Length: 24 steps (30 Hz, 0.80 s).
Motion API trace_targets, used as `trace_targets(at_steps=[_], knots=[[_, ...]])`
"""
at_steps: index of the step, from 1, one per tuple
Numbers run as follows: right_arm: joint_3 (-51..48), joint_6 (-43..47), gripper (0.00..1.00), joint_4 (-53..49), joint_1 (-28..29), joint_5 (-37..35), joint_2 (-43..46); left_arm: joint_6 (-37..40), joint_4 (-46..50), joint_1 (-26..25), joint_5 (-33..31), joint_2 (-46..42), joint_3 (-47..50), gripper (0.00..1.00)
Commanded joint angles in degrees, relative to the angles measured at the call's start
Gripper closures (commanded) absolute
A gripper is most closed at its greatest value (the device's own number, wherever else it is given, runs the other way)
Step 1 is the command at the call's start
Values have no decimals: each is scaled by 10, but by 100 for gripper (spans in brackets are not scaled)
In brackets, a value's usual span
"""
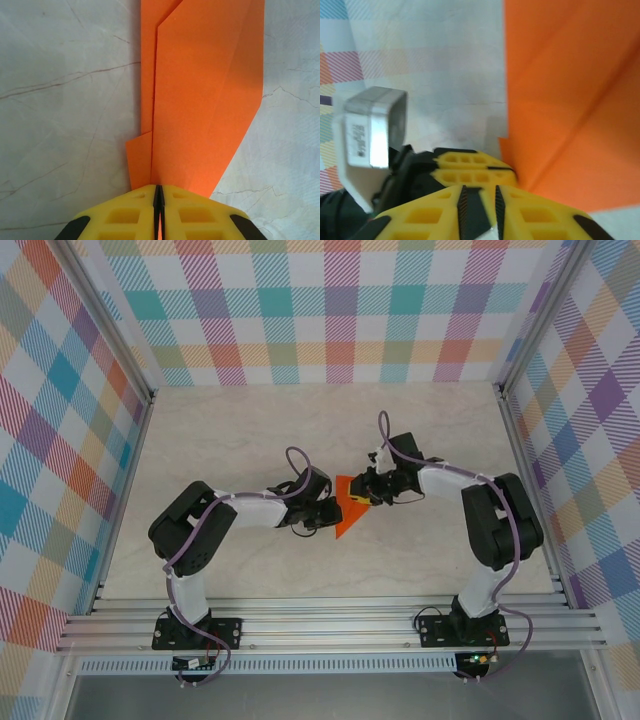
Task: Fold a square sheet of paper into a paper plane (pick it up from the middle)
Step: Fourth fold the wing at the center of the table.
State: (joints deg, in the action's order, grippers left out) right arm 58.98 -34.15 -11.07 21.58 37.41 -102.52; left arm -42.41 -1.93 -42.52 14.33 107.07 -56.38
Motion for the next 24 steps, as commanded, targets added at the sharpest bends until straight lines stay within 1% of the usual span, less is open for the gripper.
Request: trace_targets(at_steps=[1,7,12,14,16,21,24], knots=[[25,-12,80,23,4,11,-44,-1,44,-11,-7,0,13,88],[64,2,82,9,5,16,-98,6,48,-11,-8,-3,10,89],[84,26,83,-40,6,-47,-131,11,41,-10,2,-16,10,87],[85,29,84,-48,5,-63,-143,15,43,-11,6,-28,8,86],[84,32,85,-48,6,-64,-153,17,47,-11,9,-44,6,84],[75,32,85,-50,5,-74,-155,24,44,-12,31,-83,3,80],[75,32,85,-49,6,-72,-154,23,21,-13,64,-81,1,80]])
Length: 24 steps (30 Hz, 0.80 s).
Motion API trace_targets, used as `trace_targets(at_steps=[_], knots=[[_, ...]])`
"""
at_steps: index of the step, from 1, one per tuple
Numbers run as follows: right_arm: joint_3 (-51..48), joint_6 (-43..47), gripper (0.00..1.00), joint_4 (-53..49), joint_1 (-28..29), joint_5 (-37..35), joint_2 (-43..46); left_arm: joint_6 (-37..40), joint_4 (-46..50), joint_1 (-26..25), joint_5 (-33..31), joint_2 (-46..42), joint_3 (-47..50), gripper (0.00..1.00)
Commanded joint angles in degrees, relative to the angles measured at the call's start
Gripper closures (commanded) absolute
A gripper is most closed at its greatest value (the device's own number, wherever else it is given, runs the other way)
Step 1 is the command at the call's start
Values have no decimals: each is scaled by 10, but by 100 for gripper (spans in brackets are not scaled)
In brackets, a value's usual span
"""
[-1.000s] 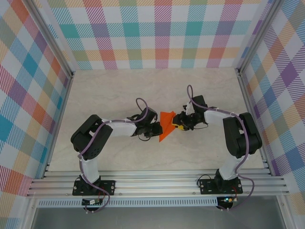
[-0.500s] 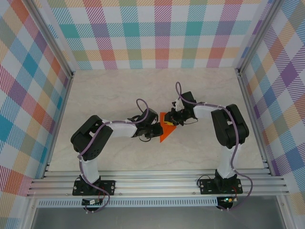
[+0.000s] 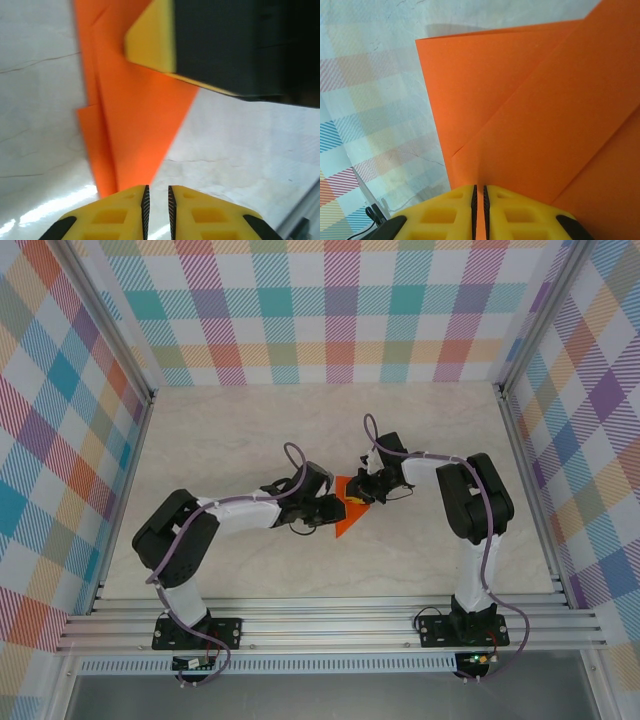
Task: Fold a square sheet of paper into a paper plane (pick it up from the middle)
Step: Fourth fold the wing at the center of the table.
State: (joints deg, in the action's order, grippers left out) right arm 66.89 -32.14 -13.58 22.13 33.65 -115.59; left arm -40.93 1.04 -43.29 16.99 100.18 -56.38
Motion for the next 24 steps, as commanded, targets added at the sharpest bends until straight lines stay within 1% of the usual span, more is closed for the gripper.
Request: trace_targets(at_steps=[1,7,9,11,14,18,21,24], knots=[[-4,11,85,-24,0,-34,-24,10,-11,-5,46,-5,-3,81],[-1,10,85,-24,0,-29,-24,4,-35,-8,49,41,-4,85],[0,9,85,-24,0,-27,-24,2,-30,-9,36,55,-3,86],[1,11,85,-27,0,-25,-22,-1,-29,-9,37,63,8,87],[2,13,84,-30,0,-15,-11,-14,-37,-10,41,65,37,88],[-2,18,80,-40,3,4,38,-24,-41,-10,24,50,76,90],[-5,23,80,-52,11,5,66,-24,-42,-10,23,48,85,90],[-14,14,81,-42,27,7,70,-23,-45,-10,24,50,84,91]])
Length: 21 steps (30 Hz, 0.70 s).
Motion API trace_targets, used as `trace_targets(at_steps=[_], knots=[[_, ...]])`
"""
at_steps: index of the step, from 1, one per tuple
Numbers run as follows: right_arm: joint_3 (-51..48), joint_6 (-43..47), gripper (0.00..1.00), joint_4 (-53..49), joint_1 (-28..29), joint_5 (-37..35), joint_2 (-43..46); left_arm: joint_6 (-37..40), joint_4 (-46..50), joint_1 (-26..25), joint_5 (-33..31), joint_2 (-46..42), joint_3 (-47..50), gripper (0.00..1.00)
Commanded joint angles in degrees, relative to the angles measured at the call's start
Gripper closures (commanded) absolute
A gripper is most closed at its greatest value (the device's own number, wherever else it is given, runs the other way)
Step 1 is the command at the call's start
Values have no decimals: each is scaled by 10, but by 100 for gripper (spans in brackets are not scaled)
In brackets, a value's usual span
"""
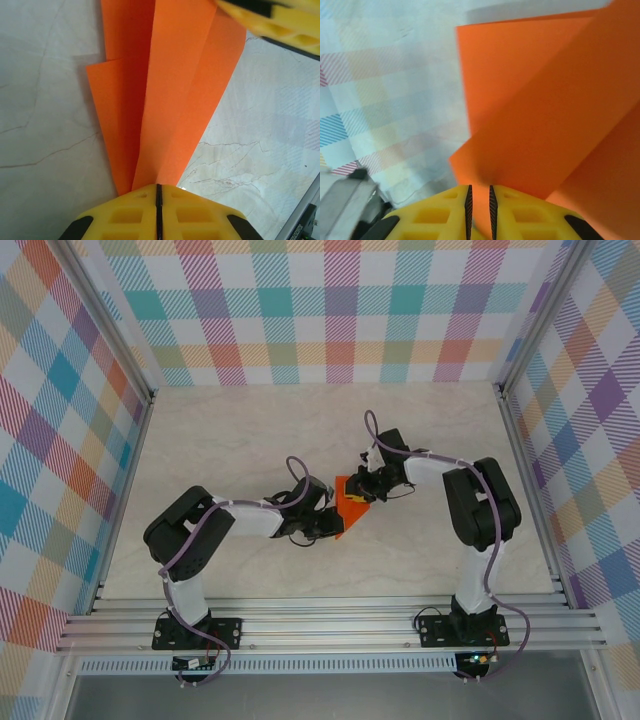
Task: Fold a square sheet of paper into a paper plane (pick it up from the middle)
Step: Fourth fold the wing at the center of the table.
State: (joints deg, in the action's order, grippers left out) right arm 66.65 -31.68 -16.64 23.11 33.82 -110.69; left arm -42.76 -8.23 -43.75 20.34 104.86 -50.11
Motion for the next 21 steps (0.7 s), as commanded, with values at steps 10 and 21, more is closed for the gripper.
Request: trace_targets(at_steps=[10,21], knots=[[-27,-7,85,19,32,-50,-24,3,61,-6,-13,3,20,93],[45,35,84,12,-23,-88,-75,6,59,-6,-21,1,57,97]])
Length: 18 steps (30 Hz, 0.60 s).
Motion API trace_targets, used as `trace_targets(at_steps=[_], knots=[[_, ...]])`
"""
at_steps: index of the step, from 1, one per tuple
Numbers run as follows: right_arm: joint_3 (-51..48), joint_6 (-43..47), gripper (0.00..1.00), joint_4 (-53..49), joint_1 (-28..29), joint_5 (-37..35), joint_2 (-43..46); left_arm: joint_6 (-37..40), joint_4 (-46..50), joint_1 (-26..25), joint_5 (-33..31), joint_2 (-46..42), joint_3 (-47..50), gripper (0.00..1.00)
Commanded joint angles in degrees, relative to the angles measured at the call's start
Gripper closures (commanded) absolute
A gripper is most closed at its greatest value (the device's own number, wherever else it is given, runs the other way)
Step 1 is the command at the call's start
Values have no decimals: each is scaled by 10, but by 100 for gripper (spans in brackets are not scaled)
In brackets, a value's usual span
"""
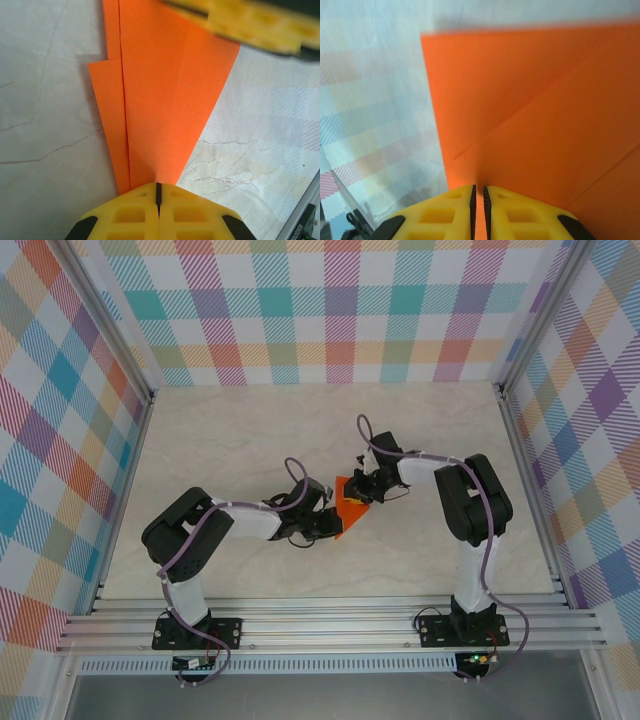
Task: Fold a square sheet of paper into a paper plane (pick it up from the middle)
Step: Fourth fold the wing at the center of the table.
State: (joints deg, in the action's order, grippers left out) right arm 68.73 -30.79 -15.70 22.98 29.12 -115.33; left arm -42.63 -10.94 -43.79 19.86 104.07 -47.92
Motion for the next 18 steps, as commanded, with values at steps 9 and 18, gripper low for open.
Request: trace_targets(at_steps=[9,18], knots=[[87,40,84,1,-70,-7,-84,8,86,-6,-18,2,41,97],[110,42,81,10,-104,32,-92,5,79,-7,-18,3,39,97]])
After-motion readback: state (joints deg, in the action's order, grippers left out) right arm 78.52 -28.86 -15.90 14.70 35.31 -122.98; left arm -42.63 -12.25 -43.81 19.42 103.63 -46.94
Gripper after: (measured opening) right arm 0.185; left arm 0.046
